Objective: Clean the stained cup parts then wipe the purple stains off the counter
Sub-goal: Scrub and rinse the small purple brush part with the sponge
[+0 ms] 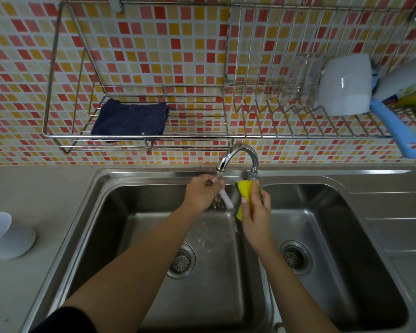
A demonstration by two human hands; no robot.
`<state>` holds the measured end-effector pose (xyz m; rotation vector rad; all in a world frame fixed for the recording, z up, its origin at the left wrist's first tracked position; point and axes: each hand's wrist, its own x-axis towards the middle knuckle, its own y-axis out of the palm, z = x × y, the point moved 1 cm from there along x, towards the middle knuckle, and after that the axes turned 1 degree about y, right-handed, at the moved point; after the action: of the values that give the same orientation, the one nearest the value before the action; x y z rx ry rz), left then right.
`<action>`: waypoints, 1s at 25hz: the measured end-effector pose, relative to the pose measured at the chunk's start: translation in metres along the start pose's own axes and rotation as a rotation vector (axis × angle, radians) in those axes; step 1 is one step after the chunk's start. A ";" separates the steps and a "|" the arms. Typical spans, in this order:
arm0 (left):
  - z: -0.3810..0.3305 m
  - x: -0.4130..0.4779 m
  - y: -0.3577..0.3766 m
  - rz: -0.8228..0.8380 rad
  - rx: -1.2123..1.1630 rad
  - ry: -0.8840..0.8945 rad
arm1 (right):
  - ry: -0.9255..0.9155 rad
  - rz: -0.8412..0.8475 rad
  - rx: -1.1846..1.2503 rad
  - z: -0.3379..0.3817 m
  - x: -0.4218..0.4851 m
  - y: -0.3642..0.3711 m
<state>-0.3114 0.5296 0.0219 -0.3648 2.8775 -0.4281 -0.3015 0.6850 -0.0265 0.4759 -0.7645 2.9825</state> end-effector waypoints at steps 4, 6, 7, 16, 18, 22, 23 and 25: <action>0.005 -0.005 0.004 0.092 -0.016 -0.023 | -0.047 0.007 0.003 0.001 0.003 0.001; 0.011 -0.007 0.004 0.065 -0.032 -0.047 | -0.070 -0.001 0.002 0.003 0.004 0.002; 0.013 -0.007 0.003 0.022 -0.007 -0.075 | -0.082 -0.006 0.003 0.004 0.005 0.003; 0.008 -0.010 -0.001 -0.043 -0.225 -0.168 | -0.066 0.001 0.018 0.011 0.006 0.008; 0.003 -0.014 0.001 -0.058 -0.401 -0.232 | -0.088 0.040 0.000 0.016 0.006 0.010; -0.002 -0.017 -0.001 -0.023 -0.762 -0.372 | -0.060 0.002 -0.010 0.014 0.011 0.011; -0.001 -0.018 -0.003 -0.012 -0.749 -0.381 | -0.060 -0.003 -0.010 0.014 0.010 0.012; 0.002 -0.020 -0.006 0.005 -0.676 -0.410 | -0.117 0.038 -0.058 0.015 0.008 0.015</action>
<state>-0.2909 0.5286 0.0248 -0.4773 2.5255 0.5776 -0.3068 0.6641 -0.0191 0.6449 -0.8766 2.9787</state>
